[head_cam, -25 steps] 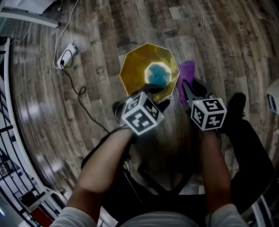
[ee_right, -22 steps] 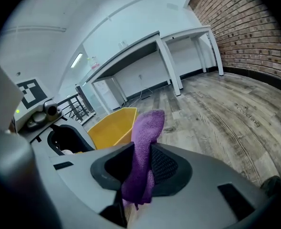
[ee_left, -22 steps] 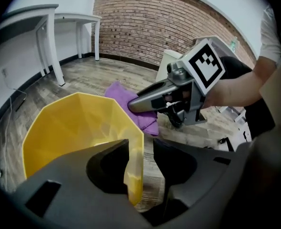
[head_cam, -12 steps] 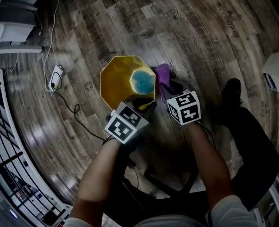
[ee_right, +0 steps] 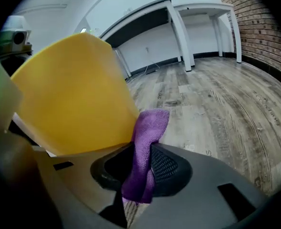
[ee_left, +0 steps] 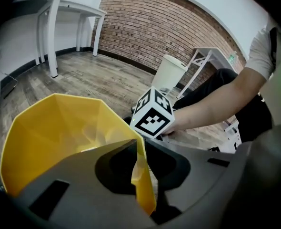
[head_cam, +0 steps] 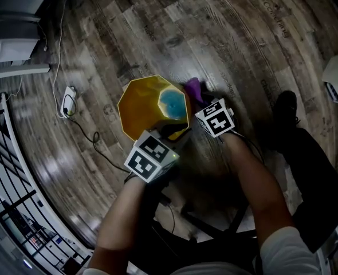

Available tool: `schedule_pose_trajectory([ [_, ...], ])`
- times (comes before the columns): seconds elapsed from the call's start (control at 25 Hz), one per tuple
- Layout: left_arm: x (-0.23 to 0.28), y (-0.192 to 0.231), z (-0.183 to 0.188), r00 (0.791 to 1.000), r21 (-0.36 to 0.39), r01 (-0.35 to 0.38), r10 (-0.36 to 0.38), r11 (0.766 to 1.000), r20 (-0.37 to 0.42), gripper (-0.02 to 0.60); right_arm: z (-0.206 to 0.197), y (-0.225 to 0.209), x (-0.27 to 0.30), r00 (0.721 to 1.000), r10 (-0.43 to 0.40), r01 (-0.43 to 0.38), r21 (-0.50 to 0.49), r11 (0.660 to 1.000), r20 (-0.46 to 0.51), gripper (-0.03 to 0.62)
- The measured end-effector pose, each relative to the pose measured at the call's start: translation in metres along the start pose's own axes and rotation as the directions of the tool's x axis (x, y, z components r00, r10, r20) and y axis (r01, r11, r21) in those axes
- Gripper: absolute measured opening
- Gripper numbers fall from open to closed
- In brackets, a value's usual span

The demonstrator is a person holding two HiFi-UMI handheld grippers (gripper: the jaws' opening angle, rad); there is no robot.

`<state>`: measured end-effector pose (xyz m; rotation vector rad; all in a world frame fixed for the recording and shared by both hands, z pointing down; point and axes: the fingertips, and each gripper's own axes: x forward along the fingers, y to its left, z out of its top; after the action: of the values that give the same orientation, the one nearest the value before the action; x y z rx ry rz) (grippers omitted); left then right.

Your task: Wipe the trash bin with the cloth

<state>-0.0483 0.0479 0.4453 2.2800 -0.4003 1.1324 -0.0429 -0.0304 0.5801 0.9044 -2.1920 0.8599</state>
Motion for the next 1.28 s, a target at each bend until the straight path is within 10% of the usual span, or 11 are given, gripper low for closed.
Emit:
schedule_pose_trajectory([
  [0.76, 0.001, -0.002, 0.001, 0.999, -0.002, 0.037, -0.037, 0.999, 0.019, 0.048, -0.058, -0.02, 0.07, 0.969, -0.013, -0.011, -0.097, 0.995, -0.246, 0.106],
  [1.28, -0.021, -0.002, 0.006, 0.998, 0.044, -0.008, 0.005, 0.999, 0.062, 0.08, -0.014, -0.025, -0.032, 0.999, -0.041, 0.037, 0.173, 0.984, 0.021, 0.106],
])
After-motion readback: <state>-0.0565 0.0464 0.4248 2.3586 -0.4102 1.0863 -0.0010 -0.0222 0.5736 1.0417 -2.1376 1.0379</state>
